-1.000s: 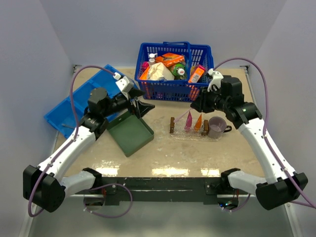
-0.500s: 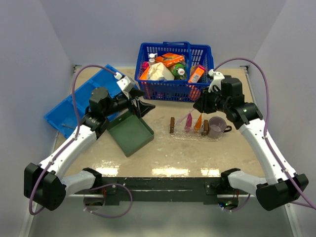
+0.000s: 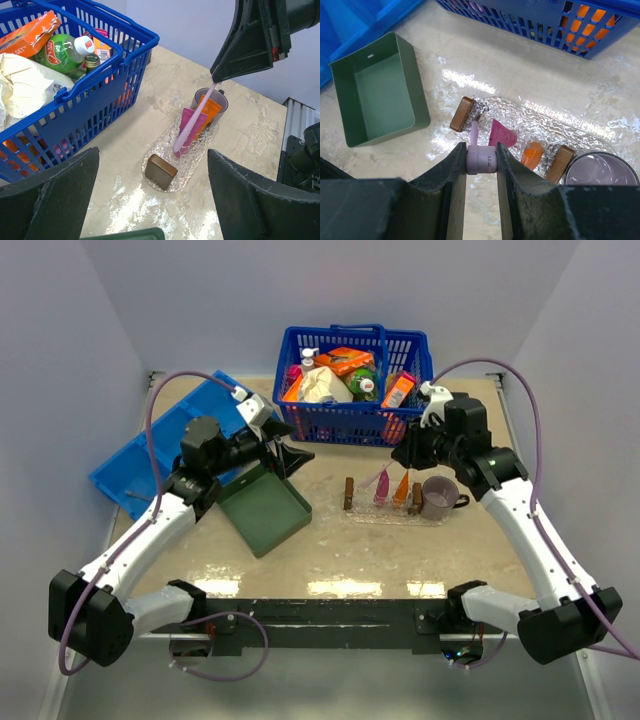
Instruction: Prepare toiletry sets of a toothbrush and toothpaste on the tray
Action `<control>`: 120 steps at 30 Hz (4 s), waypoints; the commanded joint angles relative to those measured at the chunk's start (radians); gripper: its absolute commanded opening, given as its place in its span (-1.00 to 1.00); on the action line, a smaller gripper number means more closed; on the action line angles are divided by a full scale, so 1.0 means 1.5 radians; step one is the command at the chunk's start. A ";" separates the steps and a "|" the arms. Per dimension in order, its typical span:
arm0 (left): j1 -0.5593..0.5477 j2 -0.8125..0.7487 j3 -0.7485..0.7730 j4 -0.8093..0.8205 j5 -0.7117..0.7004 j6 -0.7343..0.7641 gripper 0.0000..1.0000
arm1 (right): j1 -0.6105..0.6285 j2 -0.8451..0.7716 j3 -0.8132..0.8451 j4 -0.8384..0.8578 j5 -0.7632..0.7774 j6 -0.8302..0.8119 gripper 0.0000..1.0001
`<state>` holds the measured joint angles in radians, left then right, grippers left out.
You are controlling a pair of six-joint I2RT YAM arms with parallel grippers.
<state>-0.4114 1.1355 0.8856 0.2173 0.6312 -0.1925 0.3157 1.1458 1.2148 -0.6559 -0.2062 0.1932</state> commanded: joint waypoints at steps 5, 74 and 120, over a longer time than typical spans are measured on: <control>0.004 0.005 0.002 0.028 -0.006 -0.003 0.86 | -0.001 0.012 -0.018 0.045 0.003 -0.001 -0.75; 0.004 -0.005 0.002 0.016 -0.018 0.014 0.86 | 0.064 0.063 -0.116 0.156 0.083 0.051 -0.64; 0.004 -0.021 0.000 -0.010 -0.067 0.038 0.89 | 0.068 0.043 -0.098 0.169 0.124 0.075 0.32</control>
<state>-0.4114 1.1385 0.8856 0.1955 0.5827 -0.1738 0.4133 1.2388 1.0409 -0.4404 -0.0601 0.2764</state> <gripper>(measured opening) 0.940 0.659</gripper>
